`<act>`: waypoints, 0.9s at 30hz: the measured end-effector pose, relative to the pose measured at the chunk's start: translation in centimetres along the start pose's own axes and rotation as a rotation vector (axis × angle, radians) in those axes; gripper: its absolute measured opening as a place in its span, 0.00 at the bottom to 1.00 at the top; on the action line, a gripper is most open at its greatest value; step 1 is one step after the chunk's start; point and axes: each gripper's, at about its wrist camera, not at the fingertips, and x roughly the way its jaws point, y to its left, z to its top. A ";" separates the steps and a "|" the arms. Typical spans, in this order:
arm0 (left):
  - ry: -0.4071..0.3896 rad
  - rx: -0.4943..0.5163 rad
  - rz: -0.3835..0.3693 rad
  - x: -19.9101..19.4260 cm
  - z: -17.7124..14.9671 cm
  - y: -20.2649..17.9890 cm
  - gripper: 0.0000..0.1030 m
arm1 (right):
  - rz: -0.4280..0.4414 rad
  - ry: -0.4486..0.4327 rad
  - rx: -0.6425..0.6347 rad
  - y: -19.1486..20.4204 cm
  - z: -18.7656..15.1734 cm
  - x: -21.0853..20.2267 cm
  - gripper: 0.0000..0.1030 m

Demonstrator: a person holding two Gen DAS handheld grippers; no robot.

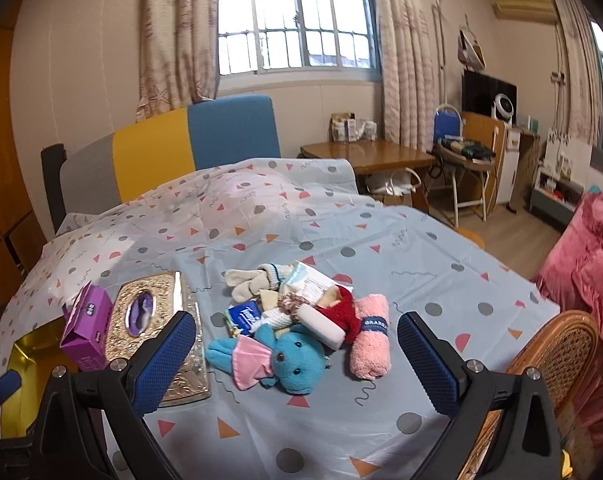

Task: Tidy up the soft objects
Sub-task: 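Reach the left tool to the blue teddy bear and close on it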

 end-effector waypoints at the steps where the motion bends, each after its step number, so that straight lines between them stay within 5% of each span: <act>1: 0.020 0.007 -0.030 0.5 0.1 -0.3 1.00 | 0.002 0.009 0.012 -0.6 0.1 0.2 1.00; 14: 0.140 0.151 -0.217 6.4 2.0 -5.4 0.94 | -0.088 0.072 0.200 -10.8 0.7 2.6 1.00; 21: 0.222 0.274 -0.287 10.7 2.0 -10.8 0.60 | -0.106 0.106 0.250 -13.6 0.2 3.4 1.00; 27: 0.246 0.375 -0.265 14.8 1.2 -14.3 0.50 | -0.084 0.136 0.251 -14.0 -0.2 4.3 1.00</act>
